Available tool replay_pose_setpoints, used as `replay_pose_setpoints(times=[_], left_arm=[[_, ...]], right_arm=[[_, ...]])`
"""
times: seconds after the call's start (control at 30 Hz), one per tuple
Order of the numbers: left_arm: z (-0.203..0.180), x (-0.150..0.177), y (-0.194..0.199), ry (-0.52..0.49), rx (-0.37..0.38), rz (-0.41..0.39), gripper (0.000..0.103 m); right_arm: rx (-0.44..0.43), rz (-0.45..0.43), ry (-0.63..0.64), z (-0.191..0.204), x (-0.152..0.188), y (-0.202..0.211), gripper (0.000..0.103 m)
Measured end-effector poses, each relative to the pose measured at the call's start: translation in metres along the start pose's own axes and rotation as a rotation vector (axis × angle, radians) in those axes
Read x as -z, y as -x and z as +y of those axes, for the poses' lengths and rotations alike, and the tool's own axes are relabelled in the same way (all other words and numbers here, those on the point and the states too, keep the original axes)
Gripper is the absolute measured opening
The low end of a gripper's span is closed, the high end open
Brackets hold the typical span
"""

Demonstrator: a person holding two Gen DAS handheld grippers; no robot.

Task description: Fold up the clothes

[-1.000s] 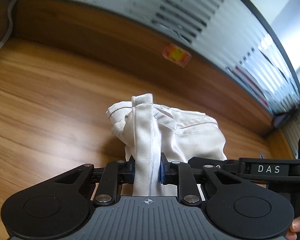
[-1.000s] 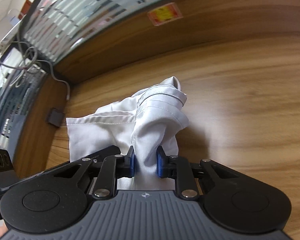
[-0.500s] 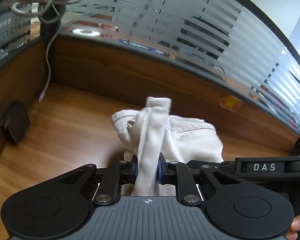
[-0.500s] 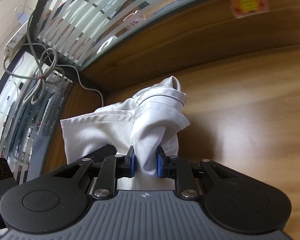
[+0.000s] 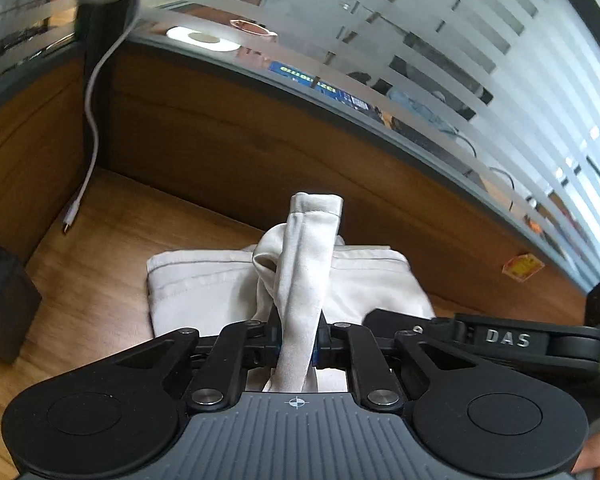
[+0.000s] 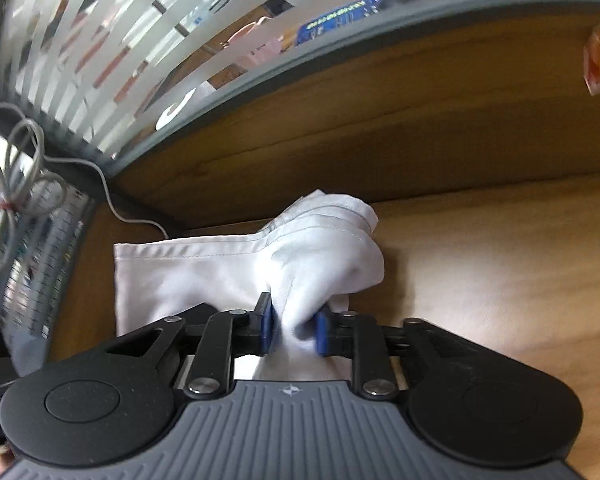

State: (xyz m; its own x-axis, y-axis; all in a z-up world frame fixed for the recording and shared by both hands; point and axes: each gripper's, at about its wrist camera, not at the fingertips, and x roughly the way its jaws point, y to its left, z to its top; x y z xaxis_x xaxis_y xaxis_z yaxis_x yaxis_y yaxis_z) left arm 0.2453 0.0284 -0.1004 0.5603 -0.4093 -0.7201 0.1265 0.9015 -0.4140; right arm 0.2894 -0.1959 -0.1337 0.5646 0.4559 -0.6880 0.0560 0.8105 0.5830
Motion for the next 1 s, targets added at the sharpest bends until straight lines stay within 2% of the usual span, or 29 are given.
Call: replay_pose_setpoints(times=[0.1, 0.2, 0.3, 0.33, 0.37, 0.5, 0.53, 0.6, 0.77, 1.0], left_arm=[[0.01, 0.004, 0.007, 0.103, -0.001, -0.019, 0.014], [0.021, 0.018, 0.017, 0.211, -0.02, -0.019, 0.014], [0.026, 0.031, 0.016, 0.243, -0.107, 0.029, 0.015], [0.028, 0.035, 0.014, 0.257, -0.125, 0.029, 0.017], [0.031, 0.04, 0.013, 0.272, -0.143, 0.029, 0.023], [0.044, 0.048, 0.019, 0.367, -0.163, -0.014, 0.036], [0.044, 0.049, 0.021, 0.38, -0.172, -0.02, 0.042], [0.045, 0.052, 0.025, 0.399, -0.192, -0.026, 0.049], [0.051, 0.062, 0.036, 0.437, -0.209, -0.017, 0.051], [0.05, 0.077, 0.062, 0.425, -0.195, -0.031, 0.054]], right_arm=[[0.007, 0.005, 0.057, 0.0, -0.005, 0.002, 0.04], [0.014, 0.009, 0.123, 0.002, -0.009, 0.008, 0.043], [0.036, 0.016, 0.204, 0.005, -0.009, 0.016, 0.052], [0.045, 0.02, 0.233, 0.006, -0.008, 0.019, 0.052], [0.052, 0.027, 0.262, 0.006, -0.006, 0.023, 0.052], [0.049, 0.069, 0.339, 0.0, 0.004, 0.036, 0.065], [0.042, 0.082, 0.347, -0.003, 0.008, 0.039, 0.066], [0.025, 0.111, 0.343, -0.002, 0.015, 0.035, 0.066], [-0.016, 0.185, 0.304, -0.01, 0.039, 0.031, 0.066], [-0.059, 0.266, 0.229, -0.009, 0.073, 0.018, 0.065]])
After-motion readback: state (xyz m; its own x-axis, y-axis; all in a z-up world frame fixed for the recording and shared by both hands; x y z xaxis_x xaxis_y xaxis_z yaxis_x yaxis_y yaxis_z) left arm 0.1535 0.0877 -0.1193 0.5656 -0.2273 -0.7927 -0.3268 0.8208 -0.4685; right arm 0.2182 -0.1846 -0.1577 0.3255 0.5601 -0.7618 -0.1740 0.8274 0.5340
